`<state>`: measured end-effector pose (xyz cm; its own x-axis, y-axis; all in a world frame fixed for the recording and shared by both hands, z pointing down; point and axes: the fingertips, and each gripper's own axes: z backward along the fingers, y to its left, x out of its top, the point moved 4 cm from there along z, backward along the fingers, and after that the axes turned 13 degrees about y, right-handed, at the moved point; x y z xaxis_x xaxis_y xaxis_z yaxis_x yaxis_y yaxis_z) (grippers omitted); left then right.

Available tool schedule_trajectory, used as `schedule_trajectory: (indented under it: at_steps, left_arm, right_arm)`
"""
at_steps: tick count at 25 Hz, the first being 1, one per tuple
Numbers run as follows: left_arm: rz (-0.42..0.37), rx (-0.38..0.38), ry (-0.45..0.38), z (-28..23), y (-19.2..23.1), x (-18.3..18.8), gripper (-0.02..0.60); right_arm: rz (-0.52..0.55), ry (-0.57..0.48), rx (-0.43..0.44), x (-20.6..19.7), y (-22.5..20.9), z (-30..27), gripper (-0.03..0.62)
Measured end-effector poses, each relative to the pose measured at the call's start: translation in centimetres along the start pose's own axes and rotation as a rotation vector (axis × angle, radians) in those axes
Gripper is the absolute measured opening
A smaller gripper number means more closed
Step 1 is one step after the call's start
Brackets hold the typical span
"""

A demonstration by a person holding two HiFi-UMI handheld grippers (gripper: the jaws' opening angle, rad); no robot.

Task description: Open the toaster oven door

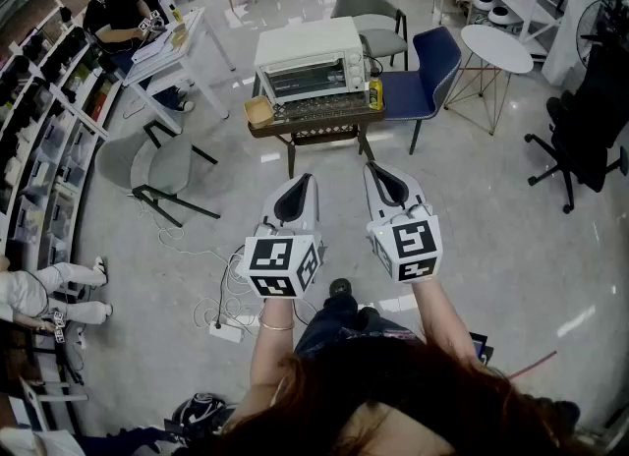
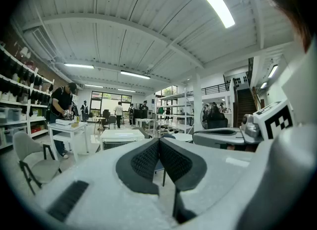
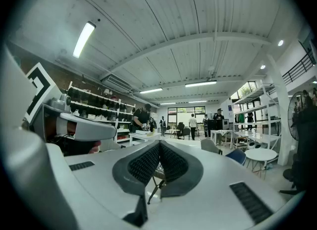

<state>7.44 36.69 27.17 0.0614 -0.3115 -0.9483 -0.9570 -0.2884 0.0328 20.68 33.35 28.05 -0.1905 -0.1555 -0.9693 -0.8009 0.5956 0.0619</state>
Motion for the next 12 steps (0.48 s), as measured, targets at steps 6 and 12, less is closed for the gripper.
schedule_trajectory:
  at_steps: [6, 12]
  left_arm:
    - [-0.011, -0.019, -0.004, -1.0, 0.6, 0.0, 0.015]
    - [-0.046, -0.041, 0.01, -2.3, 3.1, 0.0, 0.015]
  right_arm:
    - [0.029, -0.013, -0.013, 0.2, 0.3, -1.0, 0.0]
    - [0.042, -0.033, -0.012, 0.9, 1.8, -3.2, 0.002]
